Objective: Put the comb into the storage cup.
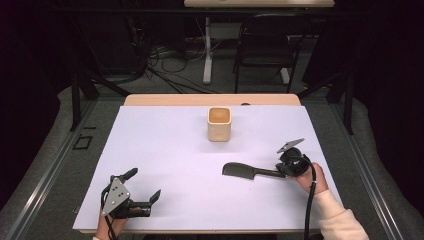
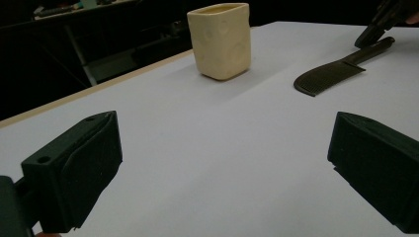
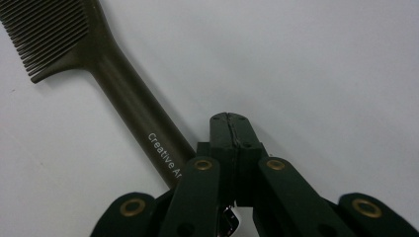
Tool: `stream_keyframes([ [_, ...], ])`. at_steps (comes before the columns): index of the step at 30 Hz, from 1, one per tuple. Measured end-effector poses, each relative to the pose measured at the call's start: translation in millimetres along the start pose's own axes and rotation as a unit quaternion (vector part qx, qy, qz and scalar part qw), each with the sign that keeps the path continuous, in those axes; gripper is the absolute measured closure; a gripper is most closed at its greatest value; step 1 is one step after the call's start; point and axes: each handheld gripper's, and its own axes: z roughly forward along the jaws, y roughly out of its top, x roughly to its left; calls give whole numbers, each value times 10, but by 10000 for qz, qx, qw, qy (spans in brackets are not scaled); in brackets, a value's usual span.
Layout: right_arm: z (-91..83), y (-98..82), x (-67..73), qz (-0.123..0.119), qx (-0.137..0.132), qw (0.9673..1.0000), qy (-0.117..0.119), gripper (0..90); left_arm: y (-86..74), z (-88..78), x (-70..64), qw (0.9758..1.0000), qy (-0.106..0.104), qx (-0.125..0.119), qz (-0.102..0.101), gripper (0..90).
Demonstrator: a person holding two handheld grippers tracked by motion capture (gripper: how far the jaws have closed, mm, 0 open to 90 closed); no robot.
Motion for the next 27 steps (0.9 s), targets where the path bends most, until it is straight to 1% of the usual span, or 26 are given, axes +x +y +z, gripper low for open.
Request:
stream_keyframes([
  [1, -5, -7, 6, 45, -11, 10000, -11, 900, 0, 1, -1, 10000, -7, 1, -10, 3],
  [2, -4, -12, 4, 26, -37, 10000, -11, 900, 0, 2, -2, 10000, -12, 3, -9, 3],
  [6, -11, -23, 26, -16, 23, 10000, 20, 900, 1, 3, -2, 10000, -14, 7, 2, 3],
  [8, -15, -29, 43, -30, -15, 10000, 13, 900, 0, 4, -1, 10000, -13, 5, -3, 3],
  [9, -33, -26, 54, -12, 58, 10000, 10, 900, 0, 4, 0, 10000, -15, 4, -2, 3],
  [10, -36, -32, 66, 5, -9, 10000, 18, 900, -1, 5, 0, 10000, -16, 5, -7, 3],
  [11, -47, -32, 67, -51, 18, 10000, 34, 900, 0, 5, -1, 10000, -17, 9, -11, 3],
  [16, -63, -49, 120, -74, 5, 10000, 38, 900, -1, 5, -1, 10000, -18, 12, -11, 2],
  [17, -76, -47, 132, -70, 71, 9999, 58, 900, 0, 4, -1, 10000, -16, 17, -6, 2],
  [18, -72, -52, 138, -114, 27, 9999, 63, 900, 0, 5, -1, 10000, -16, 15, -5, 3],
  [19, -87, -51, 151, -119, 102, 9999, 50, 900, 0, 5, -1, 10000, -16, 18, -3, 3],
  [21, -86, -58, 168, -141, 73, 9998, 80, 900, -1, 5, -1, 10000, -17, 15, -8, 3],
  [22, -91, -61, 181, -116, 112, 9998, 83, 900, -1, 5, 0, 10000, -15, 14, -6, 3],
  [23, -96, -62, 186, -147, 160, 9997, 82, 900, -1, 5, 0, 10000, -13, 14, -6, 3],
  [24, -90, -64, 187, -193, 128, 9997, 85, 900, -1, 4, 1, 10000, -17, 13, -1, 3],
  [26, -92, -70, 207, -146, 136, 9998, 94, 900, -1, 4, 1, 10000, -12, 10, 3, 3],
  [27, -95, -70, 207, -188, 132, 9997, 98, 900, 0, 4, 1, 10000, -12, 14, 4, 3],
])
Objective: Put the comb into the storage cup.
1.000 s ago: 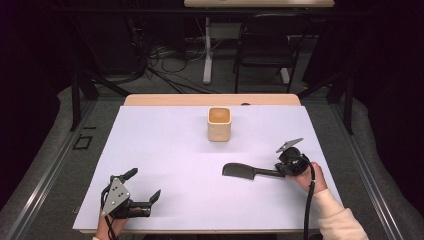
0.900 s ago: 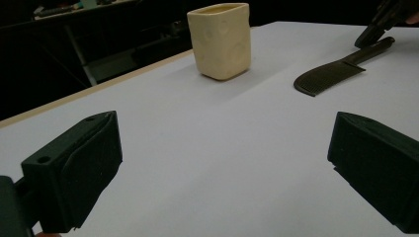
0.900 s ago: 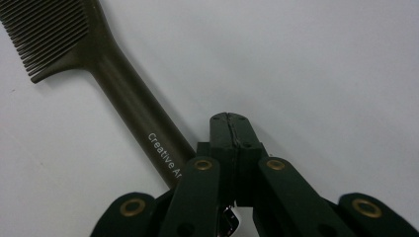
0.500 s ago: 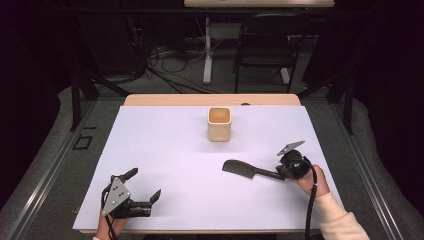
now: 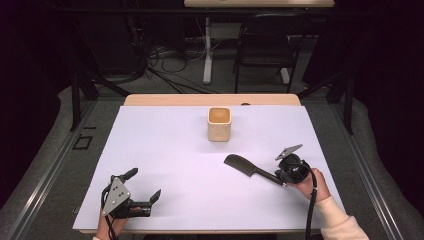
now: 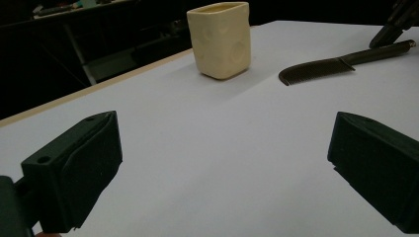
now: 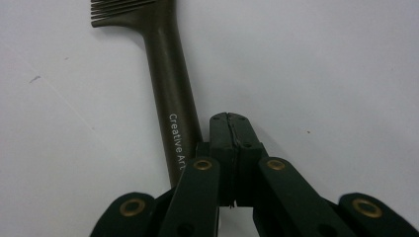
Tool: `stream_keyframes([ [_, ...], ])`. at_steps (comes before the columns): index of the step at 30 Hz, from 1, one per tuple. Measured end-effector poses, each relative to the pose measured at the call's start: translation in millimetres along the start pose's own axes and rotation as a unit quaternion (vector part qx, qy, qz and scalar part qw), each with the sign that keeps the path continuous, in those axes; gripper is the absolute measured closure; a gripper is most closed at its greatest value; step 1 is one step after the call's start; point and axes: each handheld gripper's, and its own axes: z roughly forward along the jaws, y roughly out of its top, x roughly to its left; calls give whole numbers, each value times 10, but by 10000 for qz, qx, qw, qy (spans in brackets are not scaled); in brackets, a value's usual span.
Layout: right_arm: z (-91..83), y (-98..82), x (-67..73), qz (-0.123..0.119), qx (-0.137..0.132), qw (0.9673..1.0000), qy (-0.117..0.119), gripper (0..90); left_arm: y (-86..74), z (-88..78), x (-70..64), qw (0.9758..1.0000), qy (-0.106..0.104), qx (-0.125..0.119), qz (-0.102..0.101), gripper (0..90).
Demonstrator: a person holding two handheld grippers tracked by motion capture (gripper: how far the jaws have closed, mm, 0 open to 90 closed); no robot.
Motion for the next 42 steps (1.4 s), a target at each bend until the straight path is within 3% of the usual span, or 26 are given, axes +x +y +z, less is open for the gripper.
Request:
stream_keyframes([
  [10, -111, -3, -16, 13, -117, 9998, -190, 787, 0, 1, -3, 10000, -1, 2, 1, 3],
  [12, -143, 4, -17, -52, -146, 9995, -284, 735, 0, 1, -3, 10000, -1, 2, 4, 3],
  [22, -280, 73, 25, -203, -237, 9991, -299, 453, 1, 1, -4, 10000, -3, 4, 5, 3],
  [31, -279, 169, 124, -387, -99, 9990, -191, 193, 2, 2, -7, 10000, -4, 10, 13, 3],
  [42, -174, 309, 215, -673, 98, 9977, 25, 30, 3, 3, -9, 10000, 3, 6, 14, 3],
])
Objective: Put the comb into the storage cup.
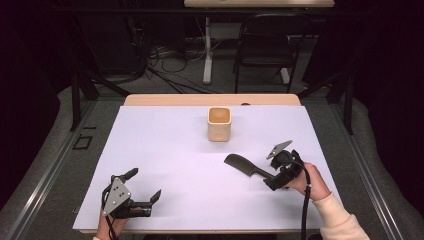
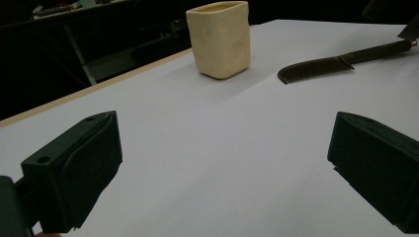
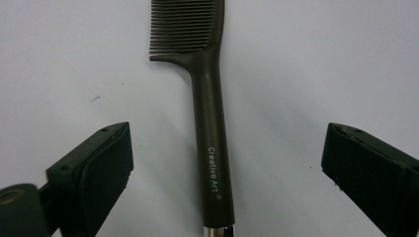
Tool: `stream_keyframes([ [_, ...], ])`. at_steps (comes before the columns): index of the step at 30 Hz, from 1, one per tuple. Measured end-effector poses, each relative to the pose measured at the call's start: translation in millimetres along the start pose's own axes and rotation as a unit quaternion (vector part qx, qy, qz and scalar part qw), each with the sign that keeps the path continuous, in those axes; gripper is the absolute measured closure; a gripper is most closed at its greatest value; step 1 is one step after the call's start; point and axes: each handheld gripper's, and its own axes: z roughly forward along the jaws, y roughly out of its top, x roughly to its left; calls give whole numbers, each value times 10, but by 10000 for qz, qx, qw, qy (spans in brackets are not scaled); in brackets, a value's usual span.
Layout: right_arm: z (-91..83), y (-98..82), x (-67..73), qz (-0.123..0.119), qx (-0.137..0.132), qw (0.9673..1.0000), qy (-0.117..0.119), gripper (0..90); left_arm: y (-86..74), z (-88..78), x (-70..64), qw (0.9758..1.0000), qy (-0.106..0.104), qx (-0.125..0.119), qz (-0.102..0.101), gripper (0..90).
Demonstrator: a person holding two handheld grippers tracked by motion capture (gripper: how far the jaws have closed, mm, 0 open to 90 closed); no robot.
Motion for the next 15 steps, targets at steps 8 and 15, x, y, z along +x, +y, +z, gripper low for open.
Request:
stream_keyframes([
  [8, 75, 110, 67, -120, 135, 9998, 122, 0, 1, 1, -1, 10000, 3, 7, 11, 3],
  [15, 112, 222, 108, -328, 385, 9987, 23, 159, -2, 4, 3, 10000, -2, 10, -7, 2],
])
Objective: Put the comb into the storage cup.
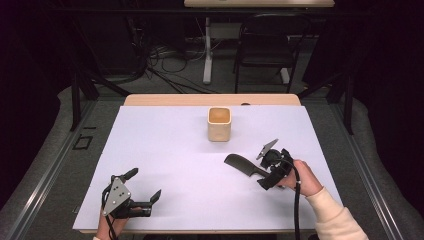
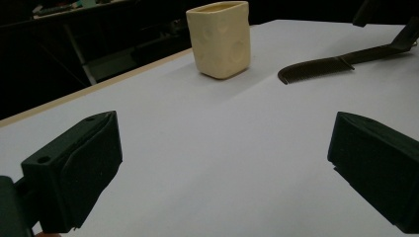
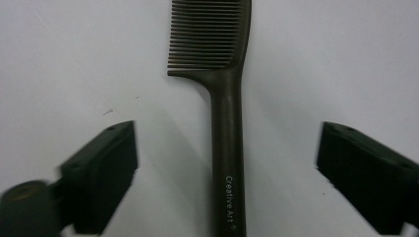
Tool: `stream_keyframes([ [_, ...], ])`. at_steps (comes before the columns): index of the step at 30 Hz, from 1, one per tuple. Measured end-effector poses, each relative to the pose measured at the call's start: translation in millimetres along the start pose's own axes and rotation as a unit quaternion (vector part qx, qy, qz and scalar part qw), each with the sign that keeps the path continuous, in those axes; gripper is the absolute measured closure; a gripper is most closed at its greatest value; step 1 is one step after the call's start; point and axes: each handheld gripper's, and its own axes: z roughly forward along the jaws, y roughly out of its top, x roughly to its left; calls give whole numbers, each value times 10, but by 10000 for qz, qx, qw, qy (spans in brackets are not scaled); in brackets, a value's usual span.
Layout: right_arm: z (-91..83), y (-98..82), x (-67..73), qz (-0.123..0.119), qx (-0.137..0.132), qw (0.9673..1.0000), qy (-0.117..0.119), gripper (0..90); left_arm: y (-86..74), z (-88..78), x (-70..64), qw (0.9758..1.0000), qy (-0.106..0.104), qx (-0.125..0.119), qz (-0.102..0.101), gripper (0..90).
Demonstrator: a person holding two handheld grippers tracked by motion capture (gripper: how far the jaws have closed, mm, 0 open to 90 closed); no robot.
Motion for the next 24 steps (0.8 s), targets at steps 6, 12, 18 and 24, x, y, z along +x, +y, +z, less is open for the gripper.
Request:
stream_keyframes([
  [6, 6, 93, 36, -291, 196, 9994, -39, 361, 0, 5, -2, 10000, -7, 5, -17, 3],
  [12, 34, 168, 32, -468, 387, 9981, -59, 511, 0, 5, -2, 10000, -9, 2, -22, 3],
  [18, 138, 264, 33, -702, 730, 9948, -34, 588, -3, 5, 0, 10000, -10, 5, -29, 3],
  [24, 237, 316, 22, -766, 922, 9928, -51, 626, -3, 5, 1, 10000, -11, 6, -21, 3],
])
